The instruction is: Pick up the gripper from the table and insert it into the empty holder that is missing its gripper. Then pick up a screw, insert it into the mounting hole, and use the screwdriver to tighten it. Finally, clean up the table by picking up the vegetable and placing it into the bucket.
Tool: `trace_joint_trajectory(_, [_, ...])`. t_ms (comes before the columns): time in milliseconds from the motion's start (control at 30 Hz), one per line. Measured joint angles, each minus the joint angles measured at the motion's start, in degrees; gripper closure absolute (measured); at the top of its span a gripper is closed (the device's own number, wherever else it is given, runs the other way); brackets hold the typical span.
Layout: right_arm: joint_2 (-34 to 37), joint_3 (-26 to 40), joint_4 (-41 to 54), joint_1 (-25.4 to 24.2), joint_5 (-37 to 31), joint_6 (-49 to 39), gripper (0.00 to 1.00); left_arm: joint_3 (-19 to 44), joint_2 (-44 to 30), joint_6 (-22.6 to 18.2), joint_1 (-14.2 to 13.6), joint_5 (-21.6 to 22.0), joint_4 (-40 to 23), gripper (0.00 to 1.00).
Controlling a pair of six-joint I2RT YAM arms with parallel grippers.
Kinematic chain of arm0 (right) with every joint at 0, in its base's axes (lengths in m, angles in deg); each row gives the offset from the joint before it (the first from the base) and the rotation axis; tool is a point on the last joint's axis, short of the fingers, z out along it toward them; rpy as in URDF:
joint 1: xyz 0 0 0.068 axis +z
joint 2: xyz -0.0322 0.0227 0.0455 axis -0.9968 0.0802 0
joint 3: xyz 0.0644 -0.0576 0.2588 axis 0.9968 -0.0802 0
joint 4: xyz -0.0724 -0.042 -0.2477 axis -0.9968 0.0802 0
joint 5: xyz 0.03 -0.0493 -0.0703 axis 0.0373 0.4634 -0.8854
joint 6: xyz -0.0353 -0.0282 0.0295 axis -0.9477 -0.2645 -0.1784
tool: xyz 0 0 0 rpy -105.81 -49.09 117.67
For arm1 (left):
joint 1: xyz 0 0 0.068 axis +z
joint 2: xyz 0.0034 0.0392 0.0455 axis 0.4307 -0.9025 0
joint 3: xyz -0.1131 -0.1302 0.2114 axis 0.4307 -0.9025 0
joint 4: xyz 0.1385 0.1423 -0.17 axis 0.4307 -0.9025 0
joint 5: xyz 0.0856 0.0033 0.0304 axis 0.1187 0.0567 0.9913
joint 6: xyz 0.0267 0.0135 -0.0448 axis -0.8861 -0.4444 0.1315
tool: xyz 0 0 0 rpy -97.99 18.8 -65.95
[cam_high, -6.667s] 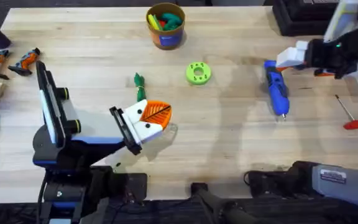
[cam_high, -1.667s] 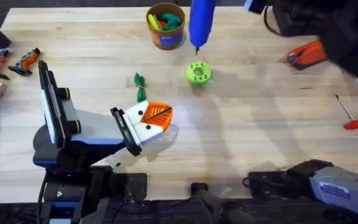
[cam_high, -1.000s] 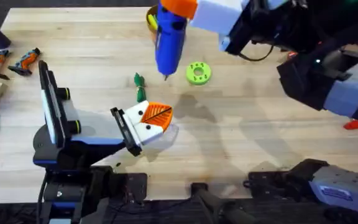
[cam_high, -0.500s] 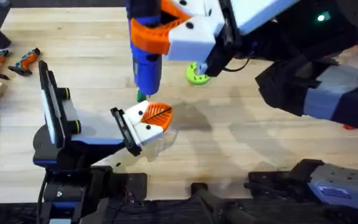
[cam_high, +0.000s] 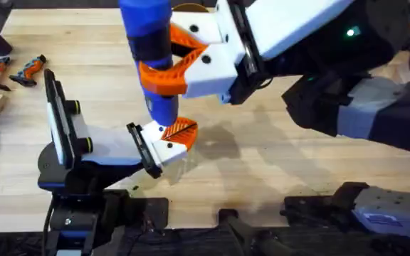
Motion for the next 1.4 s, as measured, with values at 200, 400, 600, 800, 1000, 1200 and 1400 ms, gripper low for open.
trace_joint_trajectory(200, [0.2,0.0,0.0,0.9,1.9,-2.3,0.976,0.0,0.0,0.0,0.0,0.0,0.0,0.985])
trace_joint_trajectory(400, [0.2,0.0,0.0,1.0,2.0,-3.1,0.976,0.0,0.0,0.0,0.0,0.0,0.0,0.985])
trace_joint_trajectory(600, [0.2,0.0,0.0,1.4,1.9,-4.2,0.976,0.0,0.0,0.0,0.0,0.0,0.0,0.985])
trace_joint_trajectory(800, [0.2,0.0,-0.1,2.1,2.0,-5.0,0.976,0.0,0.0,0.0,0.0,0.0,0.0,0.985])
trace_joint_trajectory(1000, [2.5,0.0,-0.2,2.5,2.0,-5.4,0.976,0.0,0.0,0.0,0.0,0.0,0.0,0.985])
trace_joint_trajectory(1200, [3.2,0.0,-0.2,2.6,1.9,-5.4,0.976,0.0,0.0,0.0,0.0,0.0,0.0,0.985])
trace_joint_trajectory(1400, [3.2,0.0,-1.3,2.6,2.0,-5.6,0.976,0.0,0.0,0.0,0.0,0.0,0.0,0.985])
